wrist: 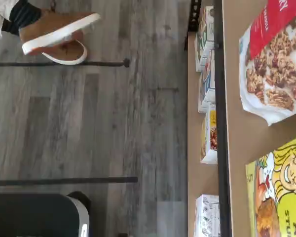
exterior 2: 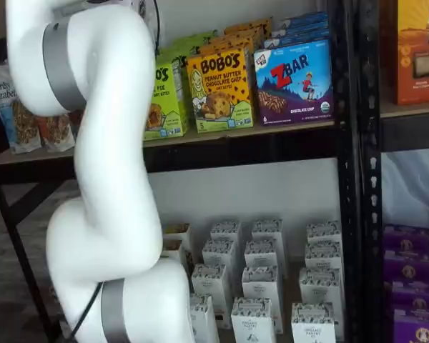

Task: Pick the green box on the top shelf, the fourth from the left

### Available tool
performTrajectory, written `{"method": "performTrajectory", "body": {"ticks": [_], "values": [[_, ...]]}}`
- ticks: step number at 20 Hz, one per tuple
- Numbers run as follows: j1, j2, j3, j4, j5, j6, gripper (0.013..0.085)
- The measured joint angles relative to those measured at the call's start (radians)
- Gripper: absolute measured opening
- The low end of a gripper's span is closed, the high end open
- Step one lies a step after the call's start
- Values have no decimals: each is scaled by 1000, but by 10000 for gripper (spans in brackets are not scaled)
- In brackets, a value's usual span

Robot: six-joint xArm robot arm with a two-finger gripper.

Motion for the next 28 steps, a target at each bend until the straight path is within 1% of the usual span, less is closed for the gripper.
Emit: {"method": "performTrajectory", "body": {"ticks": [2,7,10,16,19,22,28], "values": [[-13,-22,25,13,-32,-10,850],[-45,-38,28,41,-41,-30,850],[-52,-63,59,51,-91,-37,850],[-43,-117,148,40,-229,-42,850],[-36,-123,170,24,-271,-44,850],[-37,-110,168,17,-281,-50,850],[-51,-61,129,9,-281,-68,850]]}}
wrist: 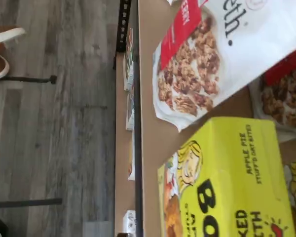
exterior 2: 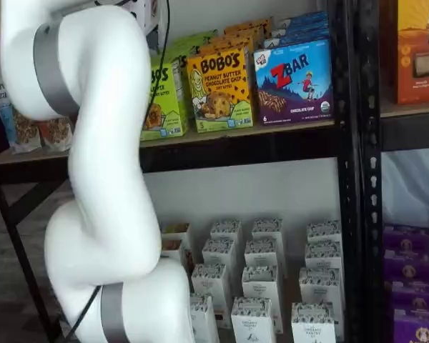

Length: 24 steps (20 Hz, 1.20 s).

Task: Pick the green box on the top shelf, the fourth from the left

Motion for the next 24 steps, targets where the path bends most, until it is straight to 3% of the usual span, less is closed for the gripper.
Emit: {"method": "performTrajectory", "body": {"ticks": [24], "values": [[-11,97,-28,-96,-3,-47,850]]}}
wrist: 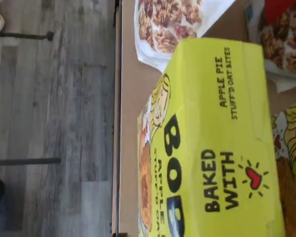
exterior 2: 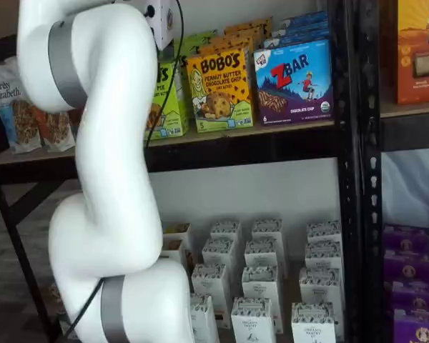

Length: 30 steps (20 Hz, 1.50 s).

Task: Pick the green box on the top shelf, the fourth from the left

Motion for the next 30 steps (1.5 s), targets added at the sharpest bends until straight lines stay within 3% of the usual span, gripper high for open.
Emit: {"method": "performTrajectory", "body": {"ticks": [8,20,24,25,27,30], "values": [[11,37,-37,-33,32,6,850],[31,44,-27,-75,14,18,850],[37,45,-24,-84,15,21,730],[37,45,-24,-84,15,22,730],[39,45,-23,-82,15,24,650],[40,46,-24,-79,18,25,610]]}}
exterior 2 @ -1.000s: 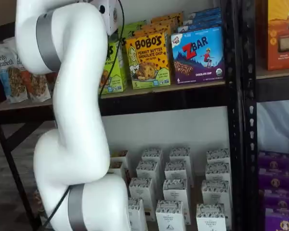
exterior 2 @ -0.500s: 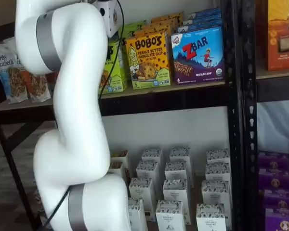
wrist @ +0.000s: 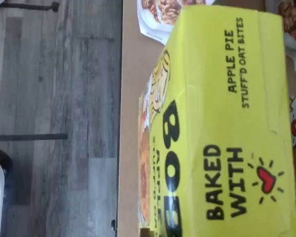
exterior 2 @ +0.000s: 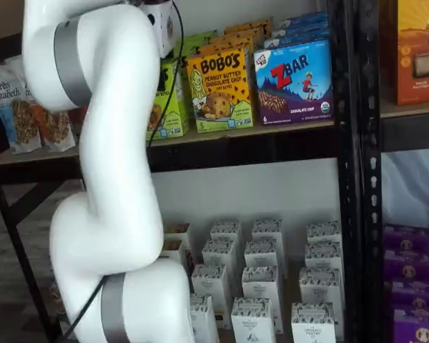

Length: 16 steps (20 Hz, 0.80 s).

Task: Pick the green box on the top shelf, the fourth from the left

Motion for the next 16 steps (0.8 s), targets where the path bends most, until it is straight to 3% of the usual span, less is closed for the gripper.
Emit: {"method": "performTrajectory", "body": {"ticks": [3,8,13,16], "values": [[2,2,-3,2,2,3,610],[5,-1,1,4,-1,5,490],[6,-3,1,3,2,6,490],[5,-6,4,6,-1,7,410]]}}
